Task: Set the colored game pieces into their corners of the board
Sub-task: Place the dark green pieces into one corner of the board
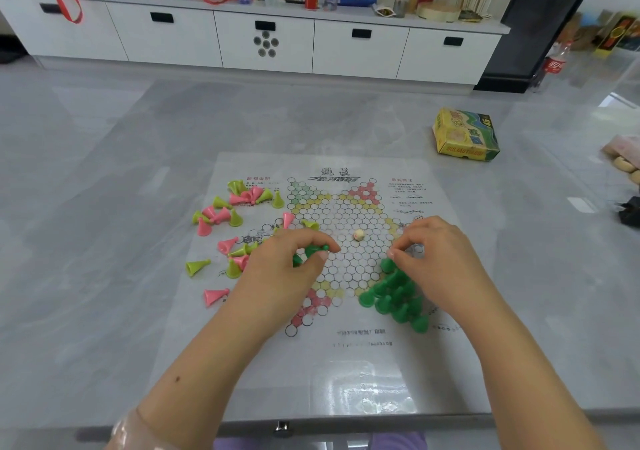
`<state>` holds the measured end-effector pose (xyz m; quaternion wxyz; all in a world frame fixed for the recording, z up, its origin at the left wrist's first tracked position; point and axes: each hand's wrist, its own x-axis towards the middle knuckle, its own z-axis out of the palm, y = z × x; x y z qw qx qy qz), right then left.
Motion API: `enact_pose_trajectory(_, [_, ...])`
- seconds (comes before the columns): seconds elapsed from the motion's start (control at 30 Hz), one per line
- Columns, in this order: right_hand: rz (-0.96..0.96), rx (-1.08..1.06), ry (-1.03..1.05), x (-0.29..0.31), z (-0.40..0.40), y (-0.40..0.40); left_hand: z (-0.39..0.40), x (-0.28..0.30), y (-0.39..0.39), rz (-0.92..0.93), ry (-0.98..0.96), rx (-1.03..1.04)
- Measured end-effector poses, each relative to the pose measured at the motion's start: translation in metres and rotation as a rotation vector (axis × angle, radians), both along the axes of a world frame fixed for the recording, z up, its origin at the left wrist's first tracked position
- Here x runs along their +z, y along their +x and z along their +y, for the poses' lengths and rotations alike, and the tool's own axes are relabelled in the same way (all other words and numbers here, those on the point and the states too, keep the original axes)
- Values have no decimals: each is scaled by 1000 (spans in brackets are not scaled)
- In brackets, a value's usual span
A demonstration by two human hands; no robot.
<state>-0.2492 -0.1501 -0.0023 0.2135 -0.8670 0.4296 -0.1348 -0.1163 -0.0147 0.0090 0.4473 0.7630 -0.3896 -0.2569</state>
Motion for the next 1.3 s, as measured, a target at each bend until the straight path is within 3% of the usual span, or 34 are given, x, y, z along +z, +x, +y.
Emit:
enact_pose_trajectory(0.5, [17,28,-25,2,0,-2,-1,0,1,-33,11,-24])
enact_pose_trajectory(0.7, [-285,148,23,19,14,3,-3,-3,-1,-87,32,-19])
enact_pose_trajectory(0.87, [-307,319,134,17,28,13,-2,-1,-4,-64,23,-35])
enact_pose_trajectory(1.3, [-344,209,111,19,20,9,-4,-3,-5,30,13,27])
